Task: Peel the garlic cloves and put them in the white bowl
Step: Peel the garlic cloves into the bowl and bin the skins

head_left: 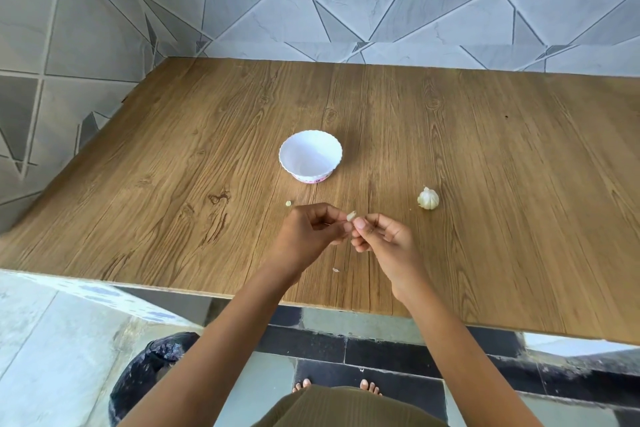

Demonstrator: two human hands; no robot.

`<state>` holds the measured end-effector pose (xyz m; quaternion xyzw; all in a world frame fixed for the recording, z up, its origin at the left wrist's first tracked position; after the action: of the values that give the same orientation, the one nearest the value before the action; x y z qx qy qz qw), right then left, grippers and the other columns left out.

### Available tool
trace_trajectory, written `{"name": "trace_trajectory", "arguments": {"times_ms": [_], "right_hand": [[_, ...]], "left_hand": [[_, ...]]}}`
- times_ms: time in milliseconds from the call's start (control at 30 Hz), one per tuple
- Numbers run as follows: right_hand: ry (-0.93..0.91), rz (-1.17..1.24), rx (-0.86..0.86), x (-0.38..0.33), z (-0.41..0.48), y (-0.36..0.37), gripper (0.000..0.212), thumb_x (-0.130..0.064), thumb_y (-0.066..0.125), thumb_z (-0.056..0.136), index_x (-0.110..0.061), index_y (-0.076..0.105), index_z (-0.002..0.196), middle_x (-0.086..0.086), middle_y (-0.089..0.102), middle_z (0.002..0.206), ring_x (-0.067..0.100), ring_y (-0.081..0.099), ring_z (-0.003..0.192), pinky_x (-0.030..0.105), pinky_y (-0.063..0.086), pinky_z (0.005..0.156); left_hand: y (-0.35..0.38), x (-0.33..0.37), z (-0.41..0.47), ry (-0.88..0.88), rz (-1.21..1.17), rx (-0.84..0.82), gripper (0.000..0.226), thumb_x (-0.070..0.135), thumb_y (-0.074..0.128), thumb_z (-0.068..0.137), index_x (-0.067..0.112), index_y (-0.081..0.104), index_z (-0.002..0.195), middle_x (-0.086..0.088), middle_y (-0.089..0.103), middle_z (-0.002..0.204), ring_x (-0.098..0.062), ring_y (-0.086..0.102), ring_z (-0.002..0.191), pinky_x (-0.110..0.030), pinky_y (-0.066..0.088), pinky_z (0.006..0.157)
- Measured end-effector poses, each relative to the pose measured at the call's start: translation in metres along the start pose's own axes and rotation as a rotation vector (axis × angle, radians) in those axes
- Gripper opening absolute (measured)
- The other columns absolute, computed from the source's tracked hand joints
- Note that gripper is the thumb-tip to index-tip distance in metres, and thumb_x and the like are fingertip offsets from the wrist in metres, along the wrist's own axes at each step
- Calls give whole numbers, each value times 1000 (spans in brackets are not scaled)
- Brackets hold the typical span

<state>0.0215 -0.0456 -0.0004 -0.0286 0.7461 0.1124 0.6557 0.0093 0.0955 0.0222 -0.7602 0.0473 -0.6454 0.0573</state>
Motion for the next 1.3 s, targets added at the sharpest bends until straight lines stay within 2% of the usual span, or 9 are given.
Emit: {"name": "trace_trajectory", "arguments": {"times_ms": [333,433,500,667,767,867,933,1133,1300], "right_hand": [[-14,-107,102,5,2,-13,24,-18,71,81,-6,59,64,-2,59,54,6,54,49,17,43,47],[-65,-256,64,9,5,-16,5,-16,69,83,-11,71,82,-4,68,71,3,63,62,15,49,55],[-139,-359,59,11,5,-17,16,-9,67,84,-19,70,96,-7,71,86,1,67,75,16,53,64],[-233,-405,125,10,5,-12,8,-17,77,75,-13,72,80,-2,70,69,5,66,61,16,49,56],[-240,-405,112,9,6,-10,23,-34,77,68,-15,70,79,-5,70,73,8,66,66,22,54,59],[-198,-319,45,11,8,-6,21,-17,75,77,-25,67,95,-7,69,82,6,66,75,20,53,63],[-205,-256,23,10,9,-4,16,-10,70,82,-19,69,96,-4,69,79,5,66,71,18,51,61],[-363,-388,66,3,7,-6,15,-13,71,82,-24,70,93,-8,71,85,5,67,72,22,54,63],[-685,-736,196,-11,-1,-3,14,-19,71,81,-15,73,94,-8,67,89,1,57,65,14,47,53]], "left_hand": [[3,-3,1,-32,-94,-49,7,6,66,85,1,68,90,-14,68,78,-10,65,68,-20,55,64],[-2,-7,1,-46,-16,20,6,7,67,85,2,68,86,-15,67,76,-12,64,65,-20,53,60],[-7,-10,3,-45,70,81,7,8,69,84,1,69,85,-18,68,76,-16,64,65,-20,53,60],[-11,-11,5,-2,208,132,8,9,71,82,1,69,82,-15,69,71,-23,65,64,-37,59,71],[-13,-9,5,58,324,148,10,11,73,81,3,69,79,-9,70,66,-23,67,62,-40,58,70],[-12,-7,3,116,431,161,8,15,74,80,8,70,78,-3,69,65,-19,66,62,-36,57,67],[-11,-5,3,141,473,159,6,15,73,80,10,72,79,-2,69,65,-17,65,61,-33,56,65],[-8,-5,2,-119,-107,-3,11,7,66,87,-1,69,93,-11,72,79,-14,68,72,-22,57,65],[-4,-7,4,-229,-298,-45,10,2,67,83,3,65,92,-4,69,71,-8,66,64,-17,53,60]]}}
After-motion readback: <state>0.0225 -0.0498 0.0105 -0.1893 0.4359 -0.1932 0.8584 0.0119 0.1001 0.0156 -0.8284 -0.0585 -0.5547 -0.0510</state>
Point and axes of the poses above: each hand's wrist, its own z-axis towards the middle knuckle, its own y-axis out of the palm, x = y × z, the point moved 4 cm from there along z, towards the middle knuckle
